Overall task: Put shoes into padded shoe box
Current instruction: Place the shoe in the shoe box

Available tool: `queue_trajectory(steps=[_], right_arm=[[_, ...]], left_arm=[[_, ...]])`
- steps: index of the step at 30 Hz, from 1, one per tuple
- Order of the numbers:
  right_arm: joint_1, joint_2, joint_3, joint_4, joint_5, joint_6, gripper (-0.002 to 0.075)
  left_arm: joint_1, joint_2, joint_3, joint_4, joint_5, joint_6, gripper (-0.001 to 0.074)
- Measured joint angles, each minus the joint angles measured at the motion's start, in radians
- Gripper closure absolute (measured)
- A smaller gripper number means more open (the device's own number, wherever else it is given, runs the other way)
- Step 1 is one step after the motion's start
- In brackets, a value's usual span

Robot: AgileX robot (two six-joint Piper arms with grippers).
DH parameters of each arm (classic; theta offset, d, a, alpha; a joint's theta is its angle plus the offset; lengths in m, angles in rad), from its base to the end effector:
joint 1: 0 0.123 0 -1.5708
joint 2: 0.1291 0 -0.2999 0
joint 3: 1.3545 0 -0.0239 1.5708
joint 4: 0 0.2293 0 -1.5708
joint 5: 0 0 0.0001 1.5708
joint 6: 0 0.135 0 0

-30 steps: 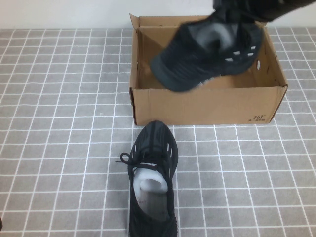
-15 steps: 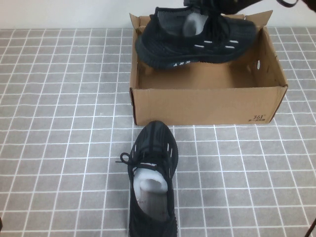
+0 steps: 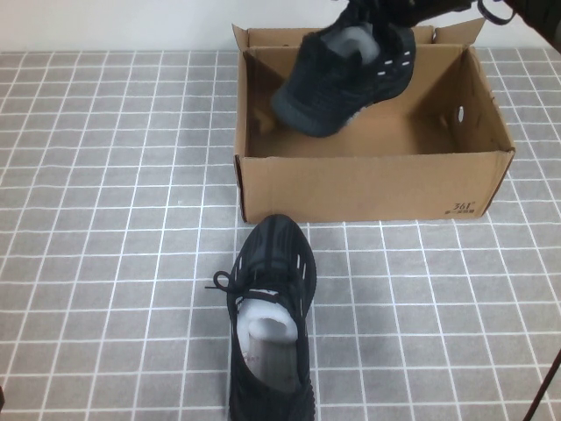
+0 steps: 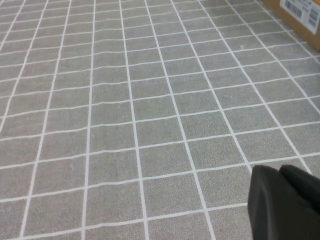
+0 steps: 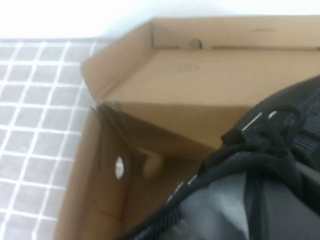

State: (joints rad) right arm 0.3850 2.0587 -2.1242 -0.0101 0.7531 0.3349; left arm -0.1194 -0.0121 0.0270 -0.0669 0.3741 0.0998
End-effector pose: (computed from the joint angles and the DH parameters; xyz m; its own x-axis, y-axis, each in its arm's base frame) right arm 0.4710 0.1899 0.3498 -0.6149 0.0979 -0.7825 -0.1821 0.9478 0.2617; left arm 0.0572 -0.0102 0.1583 -0.2889 0.0724 -0.9546 0.1532 0.9878 0.0286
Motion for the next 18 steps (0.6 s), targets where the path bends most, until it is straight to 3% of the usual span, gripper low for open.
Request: queue_trajectory(steps=[18], right_arm=[[0.004,0.009,0.000,0.044,-0.048,0.010,0.0725]], left_arm=[[0.000,0.000,0.000,0.000,0.000,0.000,0.0738]])
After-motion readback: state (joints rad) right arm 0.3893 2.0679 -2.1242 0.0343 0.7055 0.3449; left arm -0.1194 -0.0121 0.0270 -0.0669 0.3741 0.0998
